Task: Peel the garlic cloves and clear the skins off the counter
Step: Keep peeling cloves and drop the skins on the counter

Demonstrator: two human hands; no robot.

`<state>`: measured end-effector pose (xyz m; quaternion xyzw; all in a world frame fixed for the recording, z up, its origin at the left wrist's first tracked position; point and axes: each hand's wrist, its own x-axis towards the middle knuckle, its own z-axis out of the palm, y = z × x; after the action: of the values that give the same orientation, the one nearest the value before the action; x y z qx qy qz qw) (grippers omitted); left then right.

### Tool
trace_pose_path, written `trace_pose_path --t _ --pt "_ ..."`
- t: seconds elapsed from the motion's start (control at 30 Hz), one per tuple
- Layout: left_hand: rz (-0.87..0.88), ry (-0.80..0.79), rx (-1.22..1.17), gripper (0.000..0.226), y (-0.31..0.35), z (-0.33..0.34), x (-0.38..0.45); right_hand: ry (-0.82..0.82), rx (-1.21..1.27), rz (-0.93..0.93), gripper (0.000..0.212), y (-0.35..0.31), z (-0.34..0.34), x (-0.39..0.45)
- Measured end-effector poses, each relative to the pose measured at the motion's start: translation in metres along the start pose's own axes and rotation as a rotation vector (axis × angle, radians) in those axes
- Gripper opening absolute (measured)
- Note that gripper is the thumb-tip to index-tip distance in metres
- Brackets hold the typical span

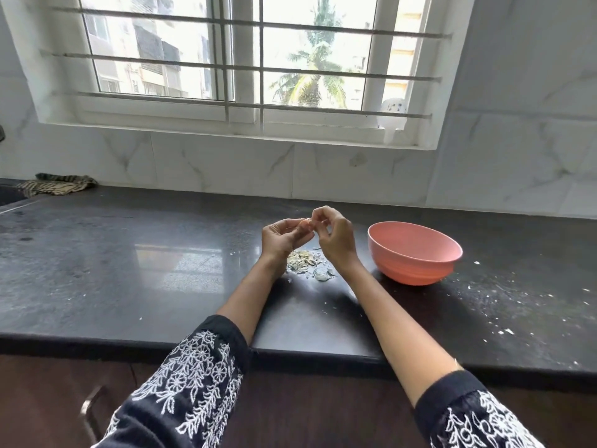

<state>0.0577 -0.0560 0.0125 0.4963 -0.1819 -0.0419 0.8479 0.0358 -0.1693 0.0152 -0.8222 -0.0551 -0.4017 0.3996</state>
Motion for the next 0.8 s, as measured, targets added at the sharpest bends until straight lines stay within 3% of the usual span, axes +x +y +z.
trace_pose_path --t 0.13,0.37,0.67,0.8 --pt "-0.031 -0.005 -0.036 0.004 0.003 -0.001 0.0 0.0 -0.007 -0.038 0.014 0.0 -0.002 0.001" --pt "-0.057 0.126 -0.198 0.006 0.006 -0.005 0.006 -0.023 -0.053 -0.063 0.012 0.0 -0.002 0.001" --pt "-0.044 0.23 -0.239 0.012 0.007 -0.008 0.009 0.054 0.028 0.062 0.011 -0.007 -0.007 0.001" --pt "-0.025 0.238 -0.195 0.011 0.005 -0.009 0.01 0.067 0.052 0.089 0.024 -0.006 -0.006 0.001"
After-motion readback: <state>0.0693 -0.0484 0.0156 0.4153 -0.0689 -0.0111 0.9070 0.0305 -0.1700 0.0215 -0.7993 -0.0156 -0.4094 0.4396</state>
